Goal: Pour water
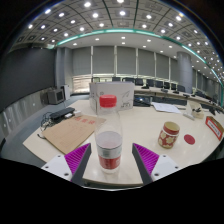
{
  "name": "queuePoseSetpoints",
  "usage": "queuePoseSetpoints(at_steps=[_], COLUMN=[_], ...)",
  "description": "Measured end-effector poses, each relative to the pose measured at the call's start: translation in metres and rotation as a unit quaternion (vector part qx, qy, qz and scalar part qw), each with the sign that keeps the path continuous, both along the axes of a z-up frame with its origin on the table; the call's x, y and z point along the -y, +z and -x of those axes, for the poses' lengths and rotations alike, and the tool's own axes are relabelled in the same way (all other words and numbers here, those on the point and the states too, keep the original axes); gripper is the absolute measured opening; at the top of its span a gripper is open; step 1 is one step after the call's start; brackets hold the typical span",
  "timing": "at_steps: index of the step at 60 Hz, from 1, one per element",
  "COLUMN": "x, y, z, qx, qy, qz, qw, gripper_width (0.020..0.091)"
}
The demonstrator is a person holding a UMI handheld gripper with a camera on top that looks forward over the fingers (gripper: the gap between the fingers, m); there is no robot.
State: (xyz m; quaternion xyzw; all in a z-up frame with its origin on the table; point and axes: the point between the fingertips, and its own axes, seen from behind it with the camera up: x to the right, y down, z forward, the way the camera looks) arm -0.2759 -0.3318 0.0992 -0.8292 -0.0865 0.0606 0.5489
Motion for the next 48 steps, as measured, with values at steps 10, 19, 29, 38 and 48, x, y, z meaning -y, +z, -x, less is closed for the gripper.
queuePoseSetpoints(at_steps=[10,19,29,38,48], x=[-0.04,-0.056,-0.06,-0.065,-0.088], y=[-0.014,-0.016,-0.016,0.009,0.065], z=[0.014,0.018,0.024,0.027,0.022], qx=[0.003,0.005,-0.005,-0.072,-0.33], qy=[-0.029,-0.028,-0.018,-0.017,-0.035], qz=[-0.025,-0.04,-0.039,-0.031,0.015], qw=[0.999,0.999,0.999,0.997,0.943], gripper_width=[0.0651,0.0498,0.0375,0.0374,0.0373])
